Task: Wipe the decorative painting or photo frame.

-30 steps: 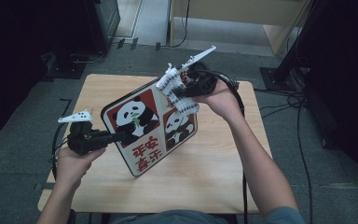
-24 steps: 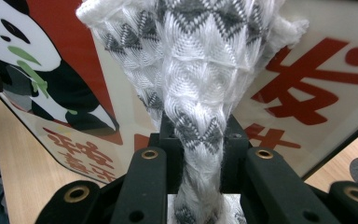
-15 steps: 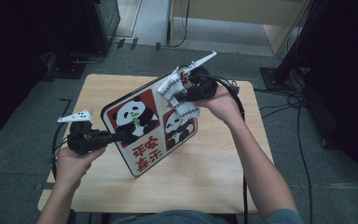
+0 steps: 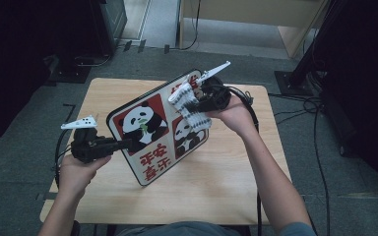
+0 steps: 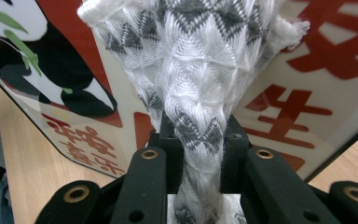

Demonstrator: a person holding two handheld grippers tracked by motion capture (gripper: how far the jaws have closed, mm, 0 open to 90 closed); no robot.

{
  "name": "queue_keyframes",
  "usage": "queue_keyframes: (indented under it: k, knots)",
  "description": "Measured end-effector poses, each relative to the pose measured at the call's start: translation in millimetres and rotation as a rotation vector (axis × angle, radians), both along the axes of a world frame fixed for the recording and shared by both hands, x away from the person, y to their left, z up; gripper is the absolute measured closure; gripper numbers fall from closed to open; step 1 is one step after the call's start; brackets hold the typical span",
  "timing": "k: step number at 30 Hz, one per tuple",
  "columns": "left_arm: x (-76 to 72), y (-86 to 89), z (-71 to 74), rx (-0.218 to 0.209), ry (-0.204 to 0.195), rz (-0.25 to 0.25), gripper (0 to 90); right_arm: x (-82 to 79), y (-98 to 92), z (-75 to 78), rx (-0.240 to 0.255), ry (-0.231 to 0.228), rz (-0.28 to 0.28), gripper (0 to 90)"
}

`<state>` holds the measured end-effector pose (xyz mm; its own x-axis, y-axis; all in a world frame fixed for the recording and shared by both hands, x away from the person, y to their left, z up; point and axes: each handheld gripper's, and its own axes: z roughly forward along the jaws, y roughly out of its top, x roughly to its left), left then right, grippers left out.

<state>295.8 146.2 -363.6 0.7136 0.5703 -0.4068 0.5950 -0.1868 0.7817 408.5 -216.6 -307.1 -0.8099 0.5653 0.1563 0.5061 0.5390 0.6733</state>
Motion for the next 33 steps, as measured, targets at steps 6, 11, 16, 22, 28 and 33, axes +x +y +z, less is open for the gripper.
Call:
queue_keyframes:
  k: [6,11,16,22,28,33]
  knots:
    - [0.3,-0.2,0.6,0.004,0.004,0.001,77.7,-2.3,-5.0,-12.5,0.027,0.0,0.01,77.1]
    - [0.1,-0.1,0.2,0.0,0.0,0.002,77.7,0.1,-5.6,-19.0,0.028,0.014,0.01,77.1]
    - [-0.4,-0.3,0.1,0.002,-0.005,0.001,77.8,-1.3,-3.8,-20.3,0.034,0.011,0.018,77.0]
    - [-0.4,-0.1,-0.2,0.001,-0.009,-0.002,77.8,-2.3,-5.7,-25.8,0.04,0.022,0.009,77.0]
    - [-0.3,-0.1,-0.3,0.0,-0.01,-0.002,77.8,-3.0,-5.8,-31.3,0.037,0.039,0.011,76.9]
    - [-0.3,-0.2,-0.3,0.0,-0.01,-0.002,77.8,-3.7,-6.6,-36.7,0.04,0.043,0.011,76.8]
